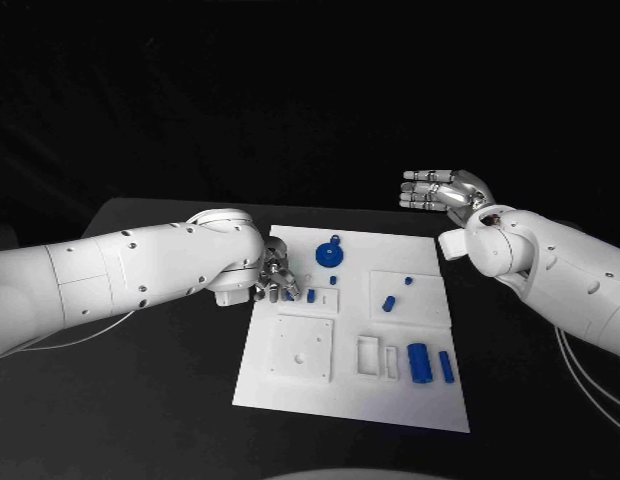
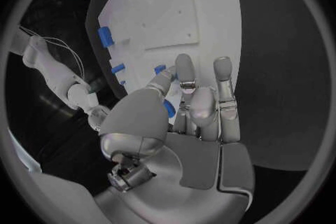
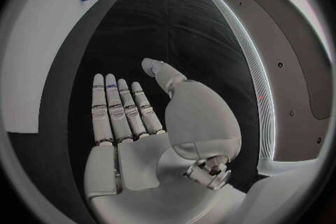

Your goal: Assemble the parts on the task board

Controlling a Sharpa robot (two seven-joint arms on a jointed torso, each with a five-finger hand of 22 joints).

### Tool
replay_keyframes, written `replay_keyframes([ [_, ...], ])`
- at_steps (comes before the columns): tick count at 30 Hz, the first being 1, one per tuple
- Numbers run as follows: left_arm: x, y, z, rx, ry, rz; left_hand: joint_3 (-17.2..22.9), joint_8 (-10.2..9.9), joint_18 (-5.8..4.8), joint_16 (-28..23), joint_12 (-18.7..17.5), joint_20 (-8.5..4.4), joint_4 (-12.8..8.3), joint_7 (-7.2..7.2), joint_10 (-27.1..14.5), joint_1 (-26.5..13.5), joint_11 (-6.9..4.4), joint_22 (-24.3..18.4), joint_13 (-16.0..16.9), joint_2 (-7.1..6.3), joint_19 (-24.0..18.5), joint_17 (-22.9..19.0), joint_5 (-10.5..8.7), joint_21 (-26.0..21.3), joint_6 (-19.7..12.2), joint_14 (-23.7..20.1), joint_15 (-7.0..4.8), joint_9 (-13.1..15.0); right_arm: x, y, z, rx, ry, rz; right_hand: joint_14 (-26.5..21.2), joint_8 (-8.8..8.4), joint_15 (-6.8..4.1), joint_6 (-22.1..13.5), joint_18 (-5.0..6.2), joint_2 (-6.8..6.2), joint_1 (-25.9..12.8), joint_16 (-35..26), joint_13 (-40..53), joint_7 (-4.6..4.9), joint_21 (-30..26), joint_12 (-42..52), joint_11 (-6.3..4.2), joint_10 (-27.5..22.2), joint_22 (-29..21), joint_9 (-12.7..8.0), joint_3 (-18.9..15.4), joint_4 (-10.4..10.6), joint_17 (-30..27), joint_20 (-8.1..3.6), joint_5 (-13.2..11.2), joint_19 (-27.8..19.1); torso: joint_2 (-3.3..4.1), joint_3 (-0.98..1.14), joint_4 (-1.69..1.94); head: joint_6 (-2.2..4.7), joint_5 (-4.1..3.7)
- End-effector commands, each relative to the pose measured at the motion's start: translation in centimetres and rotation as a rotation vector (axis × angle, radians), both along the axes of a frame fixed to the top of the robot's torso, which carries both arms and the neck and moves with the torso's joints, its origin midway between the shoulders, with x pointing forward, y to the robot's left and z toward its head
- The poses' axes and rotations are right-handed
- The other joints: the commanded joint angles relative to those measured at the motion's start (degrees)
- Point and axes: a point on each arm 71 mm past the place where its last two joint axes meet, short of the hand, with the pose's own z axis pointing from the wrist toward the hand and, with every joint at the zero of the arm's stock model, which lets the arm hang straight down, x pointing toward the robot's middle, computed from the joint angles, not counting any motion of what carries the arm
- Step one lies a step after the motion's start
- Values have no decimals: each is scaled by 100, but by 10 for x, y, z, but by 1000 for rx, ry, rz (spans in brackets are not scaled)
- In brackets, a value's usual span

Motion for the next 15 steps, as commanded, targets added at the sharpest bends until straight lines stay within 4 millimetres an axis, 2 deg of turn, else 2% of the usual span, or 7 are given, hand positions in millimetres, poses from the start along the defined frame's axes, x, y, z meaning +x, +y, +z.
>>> replay_keyframes([
  [1,-5,-7,-6,1,25,-27,276,-23,62,4,-22,15,-307,-209,286,46,-53,106,-5,94,-21,5,18,32,187,29,-1,-5,0,1,1,3,-9,15,-11,-21,3,-10,-40,-1,-31,-34,-7,-8,-8,-23,-18,-13,-8,-8,27,-13,-8,5,25,-37,-2,1,1,-3,-5],
  [15,-6,-10,-7,14,40,-45,276,-34,71,9,-10,26,-318,-211,287,6,-47,106,-6,79,-30,23,14,43,203,29,2,0,0,0,1,2,-8,13,-11,-21,3,-10,-40,-1,-31,-34,-7,-8,-8,-23,-18,-13,-8,-8,27,-13,-8,5,25,-37,0,2,3,-10,-14],
])
